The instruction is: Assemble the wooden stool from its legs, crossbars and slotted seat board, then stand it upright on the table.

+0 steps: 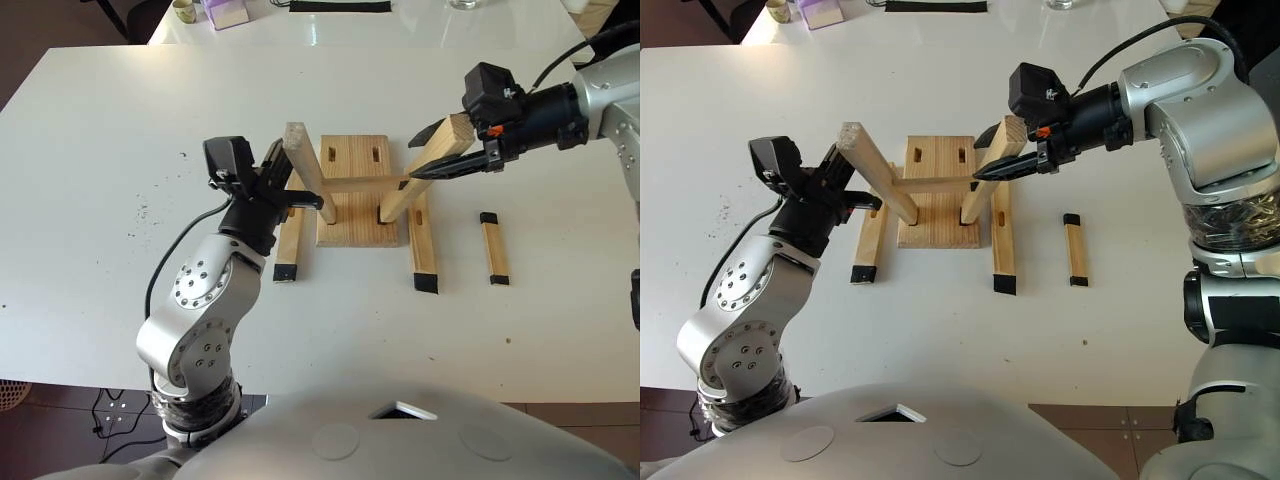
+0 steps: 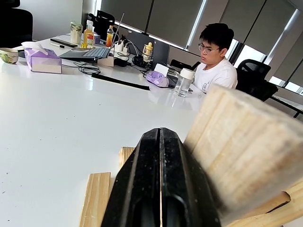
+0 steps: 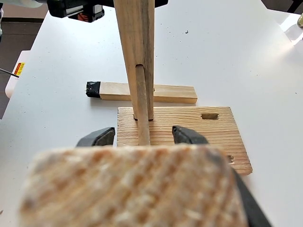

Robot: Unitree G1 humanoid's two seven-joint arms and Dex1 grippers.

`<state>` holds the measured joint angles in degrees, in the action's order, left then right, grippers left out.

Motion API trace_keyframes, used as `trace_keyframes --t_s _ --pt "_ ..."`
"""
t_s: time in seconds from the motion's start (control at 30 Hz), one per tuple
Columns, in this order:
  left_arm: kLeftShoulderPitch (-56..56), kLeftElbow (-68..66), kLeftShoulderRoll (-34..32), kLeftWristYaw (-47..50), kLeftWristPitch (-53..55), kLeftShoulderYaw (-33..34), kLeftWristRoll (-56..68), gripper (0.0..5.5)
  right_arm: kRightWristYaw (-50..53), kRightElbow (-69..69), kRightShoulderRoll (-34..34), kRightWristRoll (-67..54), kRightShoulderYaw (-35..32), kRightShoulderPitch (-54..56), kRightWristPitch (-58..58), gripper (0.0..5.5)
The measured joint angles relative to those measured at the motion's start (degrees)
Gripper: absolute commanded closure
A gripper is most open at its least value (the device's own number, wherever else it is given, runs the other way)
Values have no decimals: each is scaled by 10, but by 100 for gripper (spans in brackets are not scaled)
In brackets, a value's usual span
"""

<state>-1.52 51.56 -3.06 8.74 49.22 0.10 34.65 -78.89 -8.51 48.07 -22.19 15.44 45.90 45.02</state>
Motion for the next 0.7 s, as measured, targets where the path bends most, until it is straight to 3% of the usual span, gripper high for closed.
trace_keyframes --t_s 0.2,0.23,0.47,0.7 --pt "-5 -15 -7 -2 -33 -12 -15 550 13 -13 -9 0 -3 -3 20 347" --pt "-5 -23 -10 -6 -44 -11 -15 550 22 -20 -15 -2 -15 -14 20 310" --pt "-61 -28 -36 -78 -54 23 51 550 57 -40 -44 -35 -83 -74 -26 214" --pt "-64 -30 -72 -104 -68 100 103 550 49 -31 1 -70 -154 -111 -35 214"
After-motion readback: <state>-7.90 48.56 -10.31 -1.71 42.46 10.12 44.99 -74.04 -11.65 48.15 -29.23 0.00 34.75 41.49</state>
